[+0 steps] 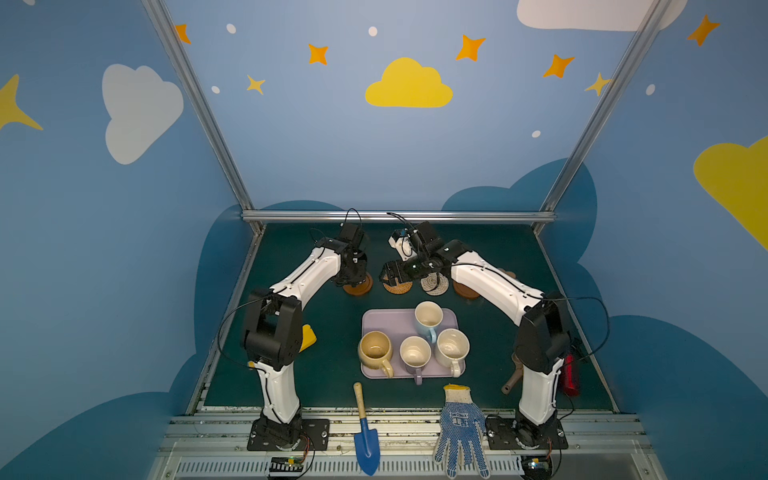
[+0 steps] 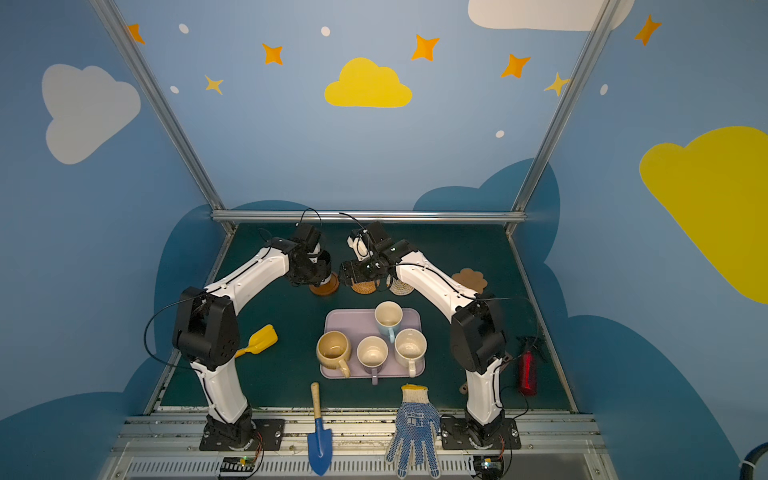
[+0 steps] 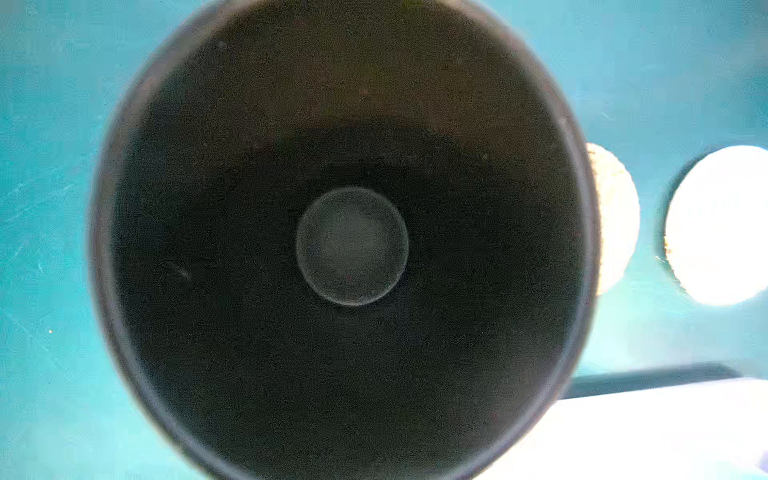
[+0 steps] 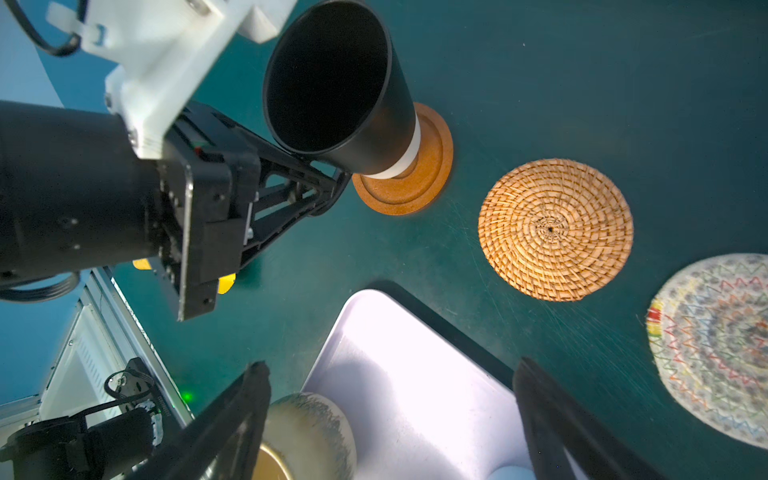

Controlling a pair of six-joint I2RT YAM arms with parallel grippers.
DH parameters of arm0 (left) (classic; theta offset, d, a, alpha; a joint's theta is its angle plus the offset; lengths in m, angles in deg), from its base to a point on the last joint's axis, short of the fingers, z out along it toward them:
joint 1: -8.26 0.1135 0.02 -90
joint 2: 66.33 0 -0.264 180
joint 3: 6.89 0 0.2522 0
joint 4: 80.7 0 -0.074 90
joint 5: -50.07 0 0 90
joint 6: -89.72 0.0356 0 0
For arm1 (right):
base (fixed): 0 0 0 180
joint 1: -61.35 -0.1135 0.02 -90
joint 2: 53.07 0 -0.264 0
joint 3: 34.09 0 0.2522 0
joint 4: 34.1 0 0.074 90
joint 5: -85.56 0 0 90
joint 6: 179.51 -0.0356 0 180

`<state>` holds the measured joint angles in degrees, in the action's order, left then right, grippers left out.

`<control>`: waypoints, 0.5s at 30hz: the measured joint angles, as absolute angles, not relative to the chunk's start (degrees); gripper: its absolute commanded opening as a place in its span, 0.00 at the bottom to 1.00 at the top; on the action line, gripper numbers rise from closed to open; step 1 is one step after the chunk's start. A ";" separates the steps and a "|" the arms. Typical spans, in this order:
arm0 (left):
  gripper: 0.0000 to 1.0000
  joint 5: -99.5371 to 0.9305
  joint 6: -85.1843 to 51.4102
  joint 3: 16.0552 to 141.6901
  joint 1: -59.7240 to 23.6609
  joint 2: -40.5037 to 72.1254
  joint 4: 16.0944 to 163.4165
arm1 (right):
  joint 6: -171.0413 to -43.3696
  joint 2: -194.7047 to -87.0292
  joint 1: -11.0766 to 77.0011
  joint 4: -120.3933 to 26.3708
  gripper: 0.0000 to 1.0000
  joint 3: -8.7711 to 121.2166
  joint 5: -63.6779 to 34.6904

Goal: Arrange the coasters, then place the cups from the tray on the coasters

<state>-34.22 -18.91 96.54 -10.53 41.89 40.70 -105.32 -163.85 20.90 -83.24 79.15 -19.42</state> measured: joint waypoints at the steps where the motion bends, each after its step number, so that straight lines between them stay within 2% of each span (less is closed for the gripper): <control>1: 0.03 -34.22 -18.91 96.37 -10.53 41.89 41.02 | -105.32 -163.85 20.90 -83.08 0.91 79.15 -19.40; 15: 0.03 -35.35 -19.59 93.57 -10.51 42.00 43.08 | -104.71 -163.85 20.24 -81.31 0.91 76.79 -18.53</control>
